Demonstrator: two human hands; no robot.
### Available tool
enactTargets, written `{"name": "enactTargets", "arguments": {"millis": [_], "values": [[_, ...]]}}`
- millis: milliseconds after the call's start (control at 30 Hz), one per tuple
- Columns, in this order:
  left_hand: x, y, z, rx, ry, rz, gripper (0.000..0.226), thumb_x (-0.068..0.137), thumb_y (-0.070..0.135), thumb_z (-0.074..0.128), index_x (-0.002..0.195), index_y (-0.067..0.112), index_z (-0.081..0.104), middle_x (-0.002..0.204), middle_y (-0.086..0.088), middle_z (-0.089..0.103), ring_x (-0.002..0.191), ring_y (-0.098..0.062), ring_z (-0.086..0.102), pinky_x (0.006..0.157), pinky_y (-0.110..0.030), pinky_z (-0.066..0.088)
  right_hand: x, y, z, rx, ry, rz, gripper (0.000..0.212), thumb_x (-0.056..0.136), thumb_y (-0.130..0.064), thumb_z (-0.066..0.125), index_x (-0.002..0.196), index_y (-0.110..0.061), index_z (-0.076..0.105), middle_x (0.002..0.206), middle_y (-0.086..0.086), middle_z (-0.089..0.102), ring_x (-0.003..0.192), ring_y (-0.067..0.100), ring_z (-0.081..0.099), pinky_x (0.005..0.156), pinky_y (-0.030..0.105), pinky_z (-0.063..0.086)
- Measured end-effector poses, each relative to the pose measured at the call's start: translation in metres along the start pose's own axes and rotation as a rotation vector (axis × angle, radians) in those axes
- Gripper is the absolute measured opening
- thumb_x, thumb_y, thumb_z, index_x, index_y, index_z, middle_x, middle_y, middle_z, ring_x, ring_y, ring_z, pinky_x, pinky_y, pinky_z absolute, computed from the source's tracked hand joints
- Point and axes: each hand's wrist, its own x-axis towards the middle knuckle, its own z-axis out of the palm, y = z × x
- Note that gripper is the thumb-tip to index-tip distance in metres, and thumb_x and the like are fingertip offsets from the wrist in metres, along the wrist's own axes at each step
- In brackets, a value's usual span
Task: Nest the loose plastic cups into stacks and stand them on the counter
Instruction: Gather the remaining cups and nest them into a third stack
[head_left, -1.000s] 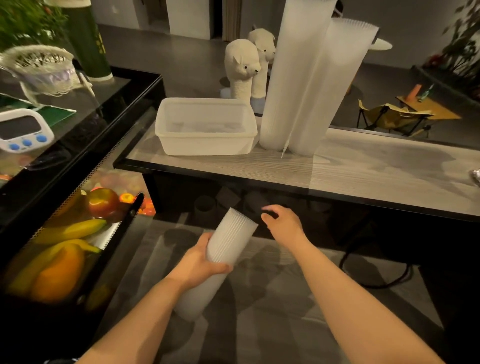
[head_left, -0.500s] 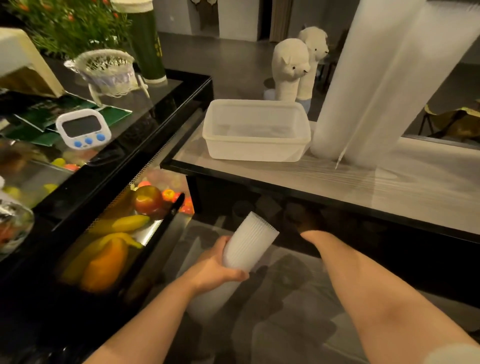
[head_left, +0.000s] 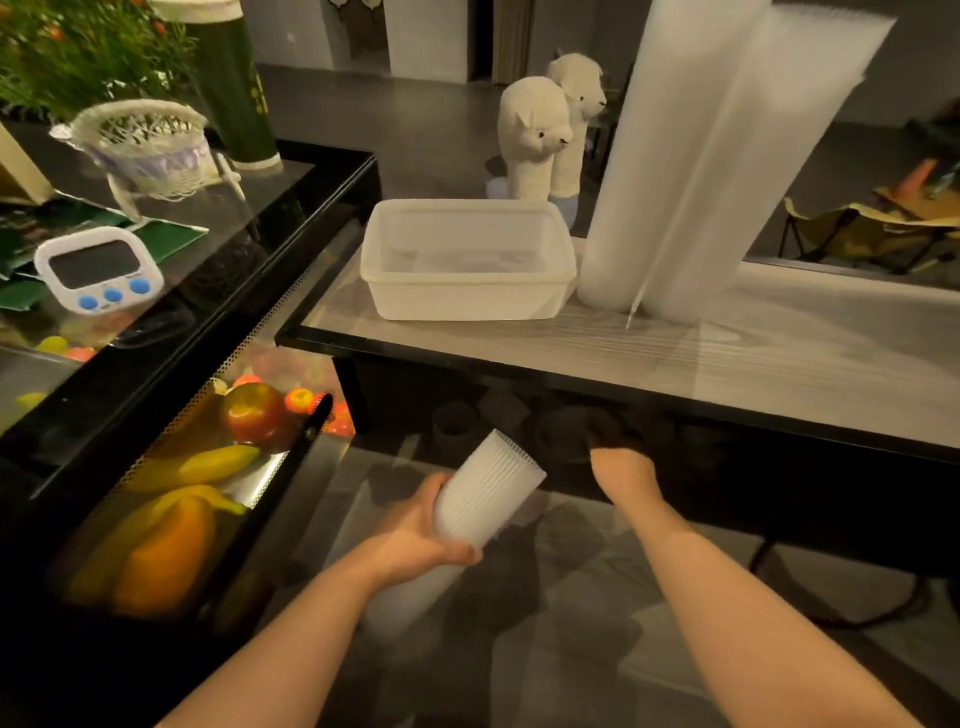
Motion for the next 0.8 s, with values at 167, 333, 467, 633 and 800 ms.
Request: {"name": "enactTargets", "arguments": {"millis": [167,333,467,633,800], "values": [[-0.006,0.004,0.01,0.0,-0.047,0.015,0.094,0.057,0.047,0.086,0.128,0.057,0.024,0.124,0.008,0.05,0.111,-0.019,0.054,0.097,-0.044,0.052,-0.023,0.026,-0.018,0.653,-0.085,0.126,0.018,0.103,-0.02,0.045,0.099,-0.011,0.06,0.078,0.013,0.066,0.049,0.015,0.053,0.051,0.031,0.053],[-0.012,0.008,0.018,0.026,-0.072,0.044,0.094,0.056,0.048,0.086,0.13,0.055,0.028,0.121,0.01,0.05,0.109,-0.018,0.055,0.091,-0.039,0.054,-0.054,0.026,-0.032,0.615,-0.361,0.068,0.015,0.096,-0.005,0.053,0.097,-0.001,0.068,0.058,0.004,0.061,0.048,0.013,0.048,0.049,0.03,0.048],[-0.018,0.011,0.023,0.062,-0.082,0.094,0.1,0.054,0.05,0.084,0.136,0.051,0.028,0.123,0.012,0.05,0.111,-0.016,0.054,0.094,-0.041,0.055,-0.065,0.023,-0.04,0.372,-0.507,-0.013,0.022,0.098,-0.011,0.053,0.094,0.002,0.07,0.062,0.008,0.058,0.053,0.015,0.055,0.057,0.031,0.054],[-0.02,0.016,0.03,0.058,-0.077,0.13,0.099,0.054,0.052,0.083,0.136,0.047,0.029,0.123,0.011,0.051,0.11,-0.016,0.055,0.092,-0.043,0.055,-0.07,0.017,-0.035,0.117,-0.546,-0.097,0.022,0.097,-0.014,0.05,0.087,0.0,0.064,0.062,0.009,0.059,0.057,0.02,0.059,0.068,0.038,0.054],[-0.019,0.01,0.034,-0.003,-0.022,0.12,0.094,0.058,0.045,0.087,0.133,0.048,0.029,0.12,0.011,0.051,0.109,-0.017,0.055,0.09,-0.044,0.055,-0.068,0.013,-0.027,-0.039,-0.517,-0.167,0.046,0.102,-0.045,0.041,0.108,-0.005,0.063,0.091,0.018,0.066,0.064,0.021,0.063,0.058,0.029,0.052]]}}
